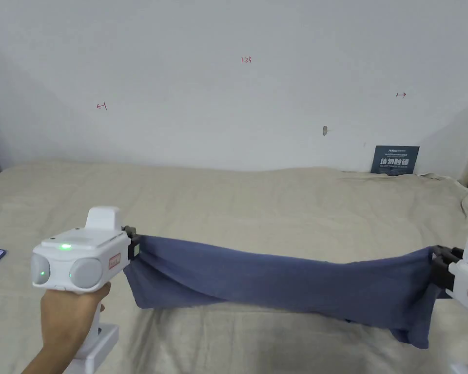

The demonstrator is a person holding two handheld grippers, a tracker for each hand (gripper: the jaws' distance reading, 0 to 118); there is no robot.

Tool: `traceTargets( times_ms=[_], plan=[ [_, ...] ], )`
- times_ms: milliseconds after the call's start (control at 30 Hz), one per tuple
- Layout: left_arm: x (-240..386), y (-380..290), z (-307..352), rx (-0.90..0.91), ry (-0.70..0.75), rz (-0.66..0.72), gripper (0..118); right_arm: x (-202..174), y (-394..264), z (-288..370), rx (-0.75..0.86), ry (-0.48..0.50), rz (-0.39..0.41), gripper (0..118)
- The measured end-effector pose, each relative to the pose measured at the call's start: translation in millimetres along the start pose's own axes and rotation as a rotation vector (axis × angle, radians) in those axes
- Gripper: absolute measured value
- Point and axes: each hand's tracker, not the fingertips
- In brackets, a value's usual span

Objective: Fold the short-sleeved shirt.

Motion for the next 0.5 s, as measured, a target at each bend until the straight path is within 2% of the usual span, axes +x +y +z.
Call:
traceTargets(
  times_ms=[267, 367, 500],
  plan=[
    [-8, -84, 59, -0.065, -0.013, 0.028, 0, 3, -62, 83, -0.029, 0.018, -0.075, 0],
    [-9, -112, 79, -0.101, -0.01, 0.045, 0, 5, -82, 115, -0.04, 0.039, -0.129, 0],
    [-13, -144, 105, -0.131, -0.015, 0.067, 0, 2, -103, 153, -0.054, 0.046, -0.121, 0]
  ],
)
